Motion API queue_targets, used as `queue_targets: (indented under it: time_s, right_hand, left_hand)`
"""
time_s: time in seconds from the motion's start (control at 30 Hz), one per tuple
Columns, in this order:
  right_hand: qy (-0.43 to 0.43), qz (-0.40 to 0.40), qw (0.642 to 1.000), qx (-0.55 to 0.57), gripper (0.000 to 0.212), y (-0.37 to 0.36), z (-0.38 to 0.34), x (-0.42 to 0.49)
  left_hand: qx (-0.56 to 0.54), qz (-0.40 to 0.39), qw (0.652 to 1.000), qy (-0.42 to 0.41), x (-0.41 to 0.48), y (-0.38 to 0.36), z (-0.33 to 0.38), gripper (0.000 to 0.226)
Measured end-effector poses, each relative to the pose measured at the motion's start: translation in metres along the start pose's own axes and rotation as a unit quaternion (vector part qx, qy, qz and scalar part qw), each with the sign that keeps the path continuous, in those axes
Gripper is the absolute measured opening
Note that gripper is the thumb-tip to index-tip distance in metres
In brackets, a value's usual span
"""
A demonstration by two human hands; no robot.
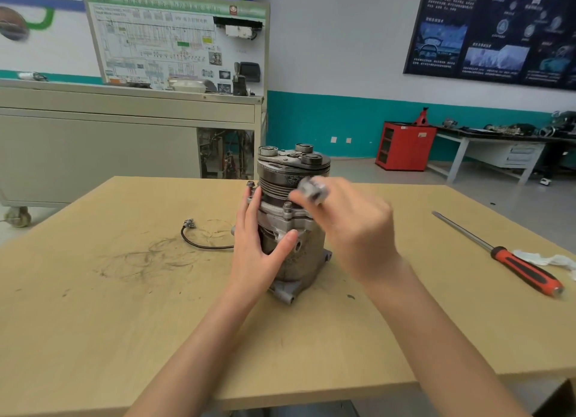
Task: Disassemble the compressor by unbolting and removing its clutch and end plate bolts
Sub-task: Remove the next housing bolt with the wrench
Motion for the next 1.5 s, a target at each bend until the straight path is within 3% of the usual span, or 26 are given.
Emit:
queue_targets:
  time_s: [0.07, 0.17, 0.33, 0.5, 0.57, 0.63, 0.67, 0.73, 0.77, 0.83, 0.93, 1.0, 1.07, 1.17, 1.23, 1.37, 1.5]
  right_hand:
    - [0.016, -0.022, 1.0, -0.001, 0.033, -0.007, -0.014, -0.003]
    - [0.03, -0.043, 0.998, -0.027, 0.009, -0.017, -0.028, -0.004]
    - [0.014, -0.054, 0.996, -0.073, 0.016, -0.027, -0.034, -0.002]
    - [0.021, -0.03, 0.997, -0.073, 0.018, -0.032, -0.036, -0.004]
    - [0.024, -0.011, 0.999, -0.025, 0.02, -0.026, -0.031, -0.015]
    - [-0.103, 0.068, 0.983, 0.136, 0.037, -0.011, 0.0, -0.037]
    - [-0.236, 0.124, 0.932, 0.244, 0.041, -0.009, 0.025, -0.056]
    - [-0.478, 0.223, 0.749, 0.4, 0.041, -0.025, 0.061, -0.106]
    - [-0.545, 0.247, 0.664, 0.449, 0.04, -0.038, 0.069, -0.125]
    - [-0.601, 0.249, 0.547, 0.527, 0.038, -0.062, 0.082, -0.143]
    - [-0.64, 0.205, 0.417, 0.611, 0.037, -0.095, 0.088, -0.148]
    - [-0.65, 0.174, 0.372, 0.64, 0.037, -0.112, 0.089, -0.15]
    - [-0.656, 0.145, 0.353, 0.651, 0.037, -0.121, 0.091, -0.15]
    - [-0.668, 0.13, 0.364, 0.636, 0.038, -0.12, 0.097, -0.148]
    - [-0.677, 0.159, 0.418, 0.585, 0.04, -0.105, 0.11, -0.145]
    - [-0.624, 0.184, 0.638, 0.411, 0.04, -0.044, 0.133, -0.118]
    - [-0.452, 0.127, 0.834, 0.291, 0.032, -0.004, 0.102, -0.057]
  left_hand:
    - [-0.006, 0.0, 1.0, -0.004, 0.001, -0.001, 0.0, 0.083]
    - [-0.012, 0.008, 1.0, -0.021, 0.003, 0.0, 0.002, 0.079]
    - [-0.015, 0.009, 1.0, -0.022, 0.006, -0.003, -0.002, 0.083]
    - [-0.001, 0.009, 1.0, -0.029, 0.003, -0.002, 0.004, 0.067]
    - [-0.027, 0.004, 1.0, -0.014, 0.002, -0.001, 0.004, 0.071]
    - [-0.019, -0.001, 1.0, -0.006, 0.001, -0.001, 0.0, 0.08]
    - [-0.012, -0.003, 1.0, -0.004, 0.0, -0.001, -0.001, 0.083]
    - [-0.01, -0.007, 1.0, 0.0, -0.002, 0.0, -0.001, 0.085]
    - [-0.009, -0.007, 1.0, 0.003, -0.002, 0.0, 0.0, 0.086]
    - [-0.005, -0.008, 1.0, 0.008, -0.002, 0.0, 0.001, 0.089]
    - [-0.006, -0.008, 1.0, 0.015, -0.002, 0.0, 0.0, 0.092]
    - [-0.007, -0.01, 1.0, 0.015, -0.003, 0.0, 0.001, 0.092]
    - [-0.002, -0.009, 1.0, 0.014, -0.003, -0.001, 0.002, 0.092]
    - [-0.001, -0.008, 1.0, 0.015, -0.003, 0.0, 0.002, 0.091]
    - [-0.003, -0.008, 1.0, 0.016, -0.003, 0.0, 0.001, 0.09]
    - [0.0, -0.009, 1.0, 0.017, -0.003, -0.001, 0.002, 0.091]
    - [-0.008, -0.008, 1.0, 0.016, -0.002, 0.0, 0.002, 0.086]
Point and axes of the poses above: each hand's wrist, its own x-axis towards the middle knuckle, its own y-axis out of the back of the hand, z = x × y, the point moved 9 cm from there along x, towards the middle knuckle, and after that the axes turned 11 degrees about y, right-handed, at the moved point
